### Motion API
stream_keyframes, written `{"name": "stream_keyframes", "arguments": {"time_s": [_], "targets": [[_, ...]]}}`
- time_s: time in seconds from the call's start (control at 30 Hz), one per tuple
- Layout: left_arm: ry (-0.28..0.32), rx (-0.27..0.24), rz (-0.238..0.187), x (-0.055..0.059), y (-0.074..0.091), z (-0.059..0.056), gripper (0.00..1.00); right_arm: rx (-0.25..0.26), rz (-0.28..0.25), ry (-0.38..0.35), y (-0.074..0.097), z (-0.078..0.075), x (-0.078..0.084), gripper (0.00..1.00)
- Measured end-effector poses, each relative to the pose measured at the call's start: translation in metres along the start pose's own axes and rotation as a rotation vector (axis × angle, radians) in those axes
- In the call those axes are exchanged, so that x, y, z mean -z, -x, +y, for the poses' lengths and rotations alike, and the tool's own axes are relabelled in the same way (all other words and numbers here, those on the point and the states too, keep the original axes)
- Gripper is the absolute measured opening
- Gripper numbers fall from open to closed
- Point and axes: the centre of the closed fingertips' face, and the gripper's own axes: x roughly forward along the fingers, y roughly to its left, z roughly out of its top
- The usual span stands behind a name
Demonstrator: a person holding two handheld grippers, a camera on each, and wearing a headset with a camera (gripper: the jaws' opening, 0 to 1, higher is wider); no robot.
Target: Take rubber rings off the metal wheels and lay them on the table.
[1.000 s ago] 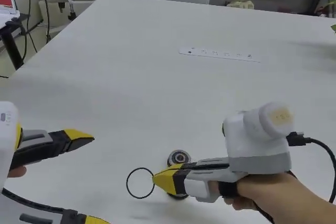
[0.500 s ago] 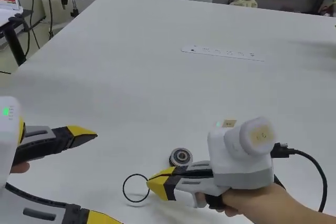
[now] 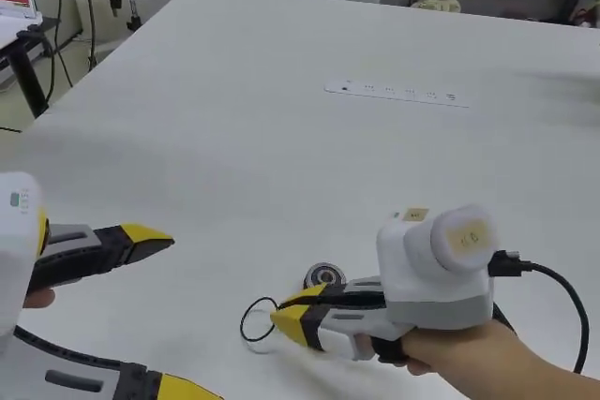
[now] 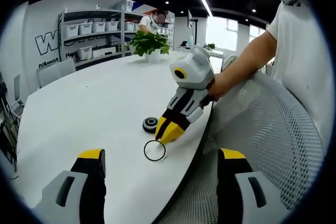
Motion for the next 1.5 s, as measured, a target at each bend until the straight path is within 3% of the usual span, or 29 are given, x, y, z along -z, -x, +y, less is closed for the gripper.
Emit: {"name": "stream_keyframes", "arguments": {"time_s": [0.23, 0.5, 0.73, 0.9, 1.07, 1.13, 1.2, 1.5], "targets": [[0.001, -0.002, 0.003, 0.000, 0.000, 0.000, 0.85, 0.004, 0.015, -0.015, 0.003, -0.003, -0.001, 0.17], [0.004, 0.003, 0.004, 0.001, 0.000, 0.000, 0.85, 0.025, -0.071, -0.019, 0.020, -0.012, -0.027, 0.25], [0.006, 0.008, 0.002, 0.000, -0.001, -0.001, 0.85, 0.041, -0.107, -0.026, 0.035, -0.019, -0.043, 0.35], [0.006, 0.009, 0.004, 0.001, -0.001, -0.002, 0.85, 0.048, -0.125, 0.012, 0.044, -0.020, -0.052, 0.35], [-0.001, 0.014, 0.009, 0.001, -0.002, -0.003, 0.85, 0.048, -0.132, 0.098, 0.055, -0.021, -0.057, 0.36], [-0.010, 0.015, 0.012, 0.001, -0.002, -0.003, 0.85, 0.049, -0.119, 0.169, 0.059, -0.022, -0.055, 0.36], [-0.014, 0.012, 0.011, 0.000, -0.001, -0.003, 0.85, 0.047, -0.112, 0.195, 0.062, -0.022, -0.052, 0.36], [-0.011, 0.017, 0.012, 0.001, -0.001, -0.004, 0.85, 0.001, -0.071, 0.181, 0.071, -0.029, -0.032, 0.35]]}}
